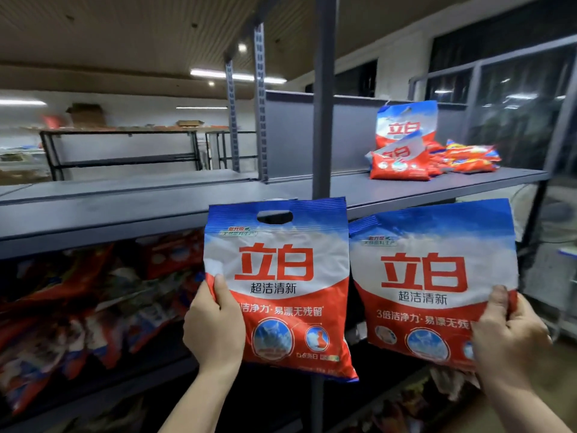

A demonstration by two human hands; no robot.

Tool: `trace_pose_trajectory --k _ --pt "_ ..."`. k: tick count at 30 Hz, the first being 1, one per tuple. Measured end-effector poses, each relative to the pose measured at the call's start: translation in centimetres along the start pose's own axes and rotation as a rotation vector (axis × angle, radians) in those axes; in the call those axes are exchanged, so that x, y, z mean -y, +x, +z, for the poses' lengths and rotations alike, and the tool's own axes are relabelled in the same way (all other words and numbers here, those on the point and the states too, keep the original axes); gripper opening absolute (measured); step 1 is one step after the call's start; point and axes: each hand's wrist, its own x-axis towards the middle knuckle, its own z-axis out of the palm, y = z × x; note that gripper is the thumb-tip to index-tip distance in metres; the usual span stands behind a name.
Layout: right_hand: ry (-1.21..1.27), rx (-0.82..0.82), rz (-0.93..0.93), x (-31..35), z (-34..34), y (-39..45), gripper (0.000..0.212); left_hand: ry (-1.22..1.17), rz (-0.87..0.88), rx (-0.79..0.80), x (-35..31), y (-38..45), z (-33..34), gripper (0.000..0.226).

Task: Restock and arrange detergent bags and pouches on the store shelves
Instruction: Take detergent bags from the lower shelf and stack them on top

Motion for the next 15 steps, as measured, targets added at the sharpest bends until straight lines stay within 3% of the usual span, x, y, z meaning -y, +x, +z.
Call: trace_pose_trajectory --k 8,15 --pt "-0.071 -0.196 0.045 -5.9 -2.7 8.7 0.052 -0.143 0.088 0.048 -8.4 -1.4 11.1 0.036" --pt "-0.094 -0.303 0.046 -10.5 -2.4 18.1 0.063 -0.245 0.056 0.049 -15.9 -0.4 21.7 0.036"
